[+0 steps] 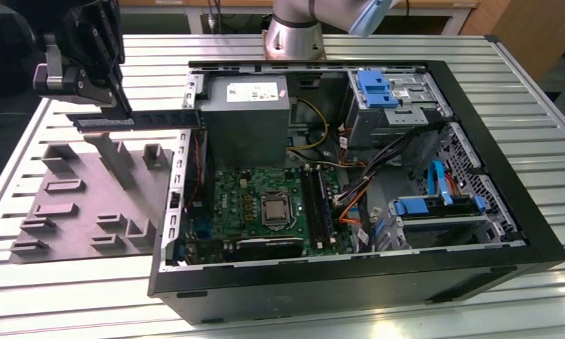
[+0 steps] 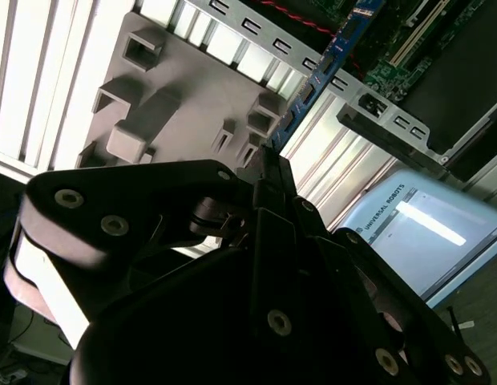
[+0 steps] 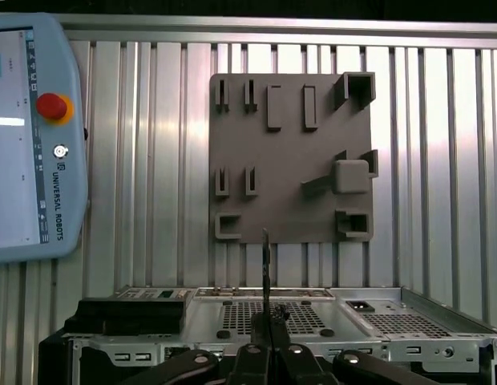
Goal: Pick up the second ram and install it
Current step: 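Pick up the second ram and move it above second insertion slot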
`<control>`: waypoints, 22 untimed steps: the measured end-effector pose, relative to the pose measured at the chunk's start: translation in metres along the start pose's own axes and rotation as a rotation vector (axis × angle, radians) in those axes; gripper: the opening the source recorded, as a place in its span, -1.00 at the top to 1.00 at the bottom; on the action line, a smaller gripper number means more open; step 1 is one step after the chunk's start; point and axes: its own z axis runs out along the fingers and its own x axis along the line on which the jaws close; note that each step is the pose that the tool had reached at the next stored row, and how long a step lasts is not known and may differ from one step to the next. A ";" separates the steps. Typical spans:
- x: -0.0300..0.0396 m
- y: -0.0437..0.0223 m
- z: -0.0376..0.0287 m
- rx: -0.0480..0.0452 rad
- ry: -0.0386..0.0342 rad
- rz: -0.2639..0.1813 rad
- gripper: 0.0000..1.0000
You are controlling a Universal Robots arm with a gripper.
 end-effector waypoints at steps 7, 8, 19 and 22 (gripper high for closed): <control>-0.0001 -0.0053 -0.0002 0.0001 0.0000 0.000 0.77; -0.0001 -0.0062 -0.0003 0.0000 0.0000 0.000 0.77; -0.0002 -0.0184 -0.0008 0.0000 0.0000 0.000 0.77; -0.0002 -0.0211 -0.0009 0.0000 0.0000 0.000 0.77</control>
